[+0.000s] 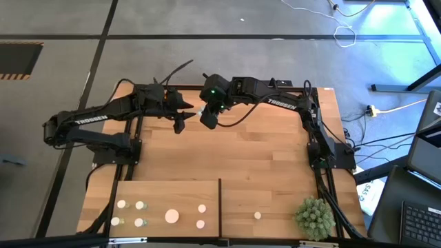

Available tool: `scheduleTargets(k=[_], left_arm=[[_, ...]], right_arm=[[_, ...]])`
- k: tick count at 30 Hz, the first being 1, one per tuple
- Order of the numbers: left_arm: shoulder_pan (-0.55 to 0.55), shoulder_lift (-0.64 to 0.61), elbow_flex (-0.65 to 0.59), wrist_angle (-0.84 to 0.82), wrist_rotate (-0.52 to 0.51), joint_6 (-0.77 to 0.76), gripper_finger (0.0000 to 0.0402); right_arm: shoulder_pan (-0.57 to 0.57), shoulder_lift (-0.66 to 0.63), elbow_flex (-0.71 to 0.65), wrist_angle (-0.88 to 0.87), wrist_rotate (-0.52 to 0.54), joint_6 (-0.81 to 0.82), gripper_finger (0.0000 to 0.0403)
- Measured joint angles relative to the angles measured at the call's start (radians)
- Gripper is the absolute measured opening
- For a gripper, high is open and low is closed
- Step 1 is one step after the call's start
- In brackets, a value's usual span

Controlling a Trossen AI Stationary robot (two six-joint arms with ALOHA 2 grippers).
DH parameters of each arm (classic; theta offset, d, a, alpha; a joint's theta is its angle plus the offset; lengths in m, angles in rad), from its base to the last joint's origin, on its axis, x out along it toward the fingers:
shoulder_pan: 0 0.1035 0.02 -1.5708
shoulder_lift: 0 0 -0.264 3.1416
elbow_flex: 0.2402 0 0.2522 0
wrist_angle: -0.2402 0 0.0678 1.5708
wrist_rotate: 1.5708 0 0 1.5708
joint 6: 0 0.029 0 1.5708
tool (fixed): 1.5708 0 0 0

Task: Pick and place medicine bottles onto shelf by color
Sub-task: Put the blue pill bottle on the shelf aligned with the other blue pill bottle

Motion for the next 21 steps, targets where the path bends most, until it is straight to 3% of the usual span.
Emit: scheduleTargets(k=[9,21], left_arm=[[0.000,0.077,0.000,0.009,0.003,0.005,0.0158],[0.000,0.083,0.000,0.095,0.033,0.058,0.0158]], right_arm=[[0.001,0.000,0.000,0.001,0.000,-0.016,0.0122],[0.009,0.000,0.000,0.006,0.002,-0.016,0.0122]])
